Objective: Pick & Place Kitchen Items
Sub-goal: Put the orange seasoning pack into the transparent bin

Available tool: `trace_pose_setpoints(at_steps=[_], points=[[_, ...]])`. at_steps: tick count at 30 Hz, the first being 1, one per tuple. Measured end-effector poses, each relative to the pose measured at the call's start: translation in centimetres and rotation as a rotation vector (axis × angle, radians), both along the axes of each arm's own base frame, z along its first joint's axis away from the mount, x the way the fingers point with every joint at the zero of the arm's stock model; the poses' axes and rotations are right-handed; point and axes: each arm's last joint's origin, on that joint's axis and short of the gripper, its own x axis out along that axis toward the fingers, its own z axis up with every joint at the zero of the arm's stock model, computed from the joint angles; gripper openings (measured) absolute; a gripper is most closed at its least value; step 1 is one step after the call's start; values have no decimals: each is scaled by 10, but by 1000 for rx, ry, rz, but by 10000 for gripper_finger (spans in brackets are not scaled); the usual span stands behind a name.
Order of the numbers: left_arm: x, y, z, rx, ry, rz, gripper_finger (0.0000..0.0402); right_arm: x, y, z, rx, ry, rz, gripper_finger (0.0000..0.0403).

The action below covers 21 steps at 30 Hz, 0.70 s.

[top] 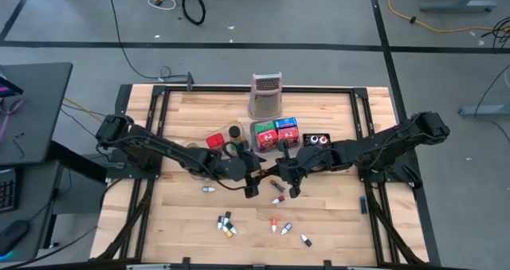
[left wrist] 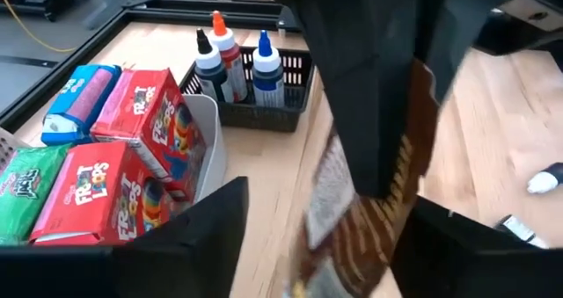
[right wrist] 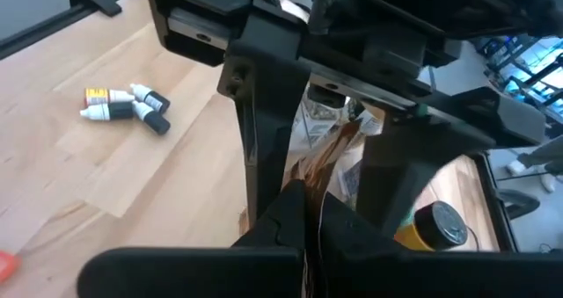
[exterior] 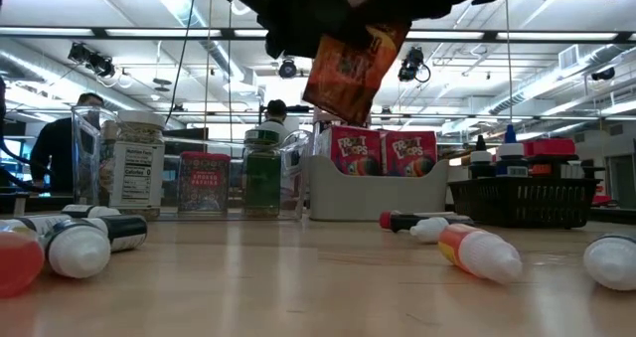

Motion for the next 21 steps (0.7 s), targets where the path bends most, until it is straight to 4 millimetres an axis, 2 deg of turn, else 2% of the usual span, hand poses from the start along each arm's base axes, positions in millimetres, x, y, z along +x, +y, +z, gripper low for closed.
trace_pose_setpoints(at_steps=[6, 14, 17, 21], points=[[-2, -7, -1, -4, 6, -16, 147, 1, 0, 2, -4, -21, 3, 7], [-4, -8, -1, -15, -3, 43, 19, 1, 0, 2, -11, -25, 5, 44], [-6, -7, -3, -13, 6, 117, 16, 0, 0, 1, -3, -7, -4, 64], [-11, -10, -3, 13, 12, 181, 34, 0, -2, 0, -39, -7, -70, 93]])
